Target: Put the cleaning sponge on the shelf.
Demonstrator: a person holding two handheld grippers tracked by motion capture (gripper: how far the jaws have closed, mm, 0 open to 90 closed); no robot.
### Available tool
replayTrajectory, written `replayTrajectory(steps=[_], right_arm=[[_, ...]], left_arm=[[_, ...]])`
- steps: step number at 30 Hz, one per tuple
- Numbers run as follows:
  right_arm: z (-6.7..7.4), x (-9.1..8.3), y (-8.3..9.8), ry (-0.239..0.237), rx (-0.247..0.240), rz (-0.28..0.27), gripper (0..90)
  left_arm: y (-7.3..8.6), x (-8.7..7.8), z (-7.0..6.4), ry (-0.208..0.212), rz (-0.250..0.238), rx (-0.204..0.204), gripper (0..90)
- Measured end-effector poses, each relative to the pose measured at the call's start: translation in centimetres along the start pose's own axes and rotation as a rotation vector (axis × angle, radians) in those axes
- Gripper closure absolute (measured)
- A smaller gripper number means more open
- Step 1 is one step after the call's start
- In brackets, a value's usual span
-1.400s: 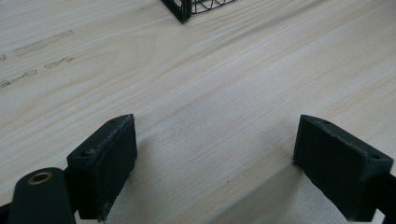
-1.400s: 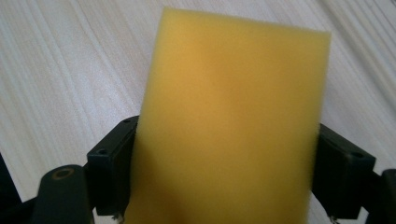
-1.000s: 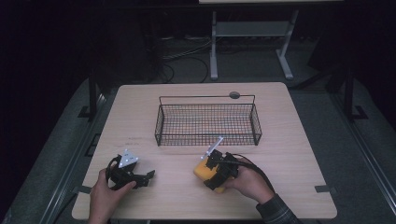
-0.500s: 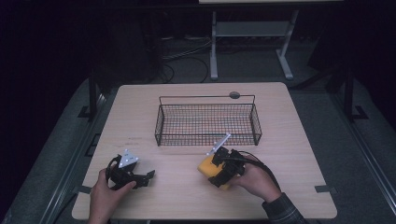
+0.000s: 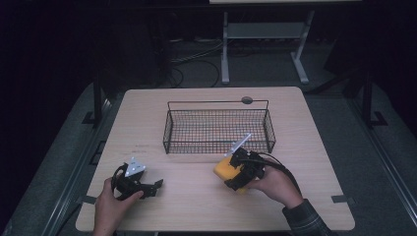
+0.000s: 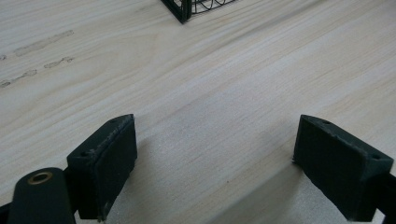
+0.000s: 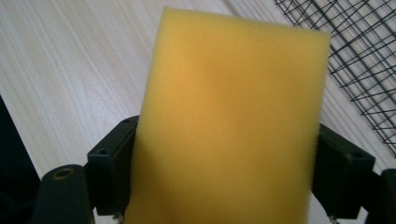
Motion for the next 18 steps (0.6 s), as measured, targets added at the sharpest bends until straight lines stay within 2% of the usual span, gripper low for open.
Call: replayTrajectory(steps=[18], right_arm=[[-2.1, -2.3, -0.3, 0.021, 0.027, -0.021, 20.2]], left_arm=[[0.0, 0.0, 0.0, -0.001, 0.000, 0.002, 12.6]])
Point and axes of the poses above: each handheld gripper's, and its own axes: x roughly forward along the jaws, y roughly out of its underside, z roughly to its left, the point moved 9 cm from there along x, roughly forward along the jaws, and after that the axes turned 8 degrees about z, right-handed, at the moved point
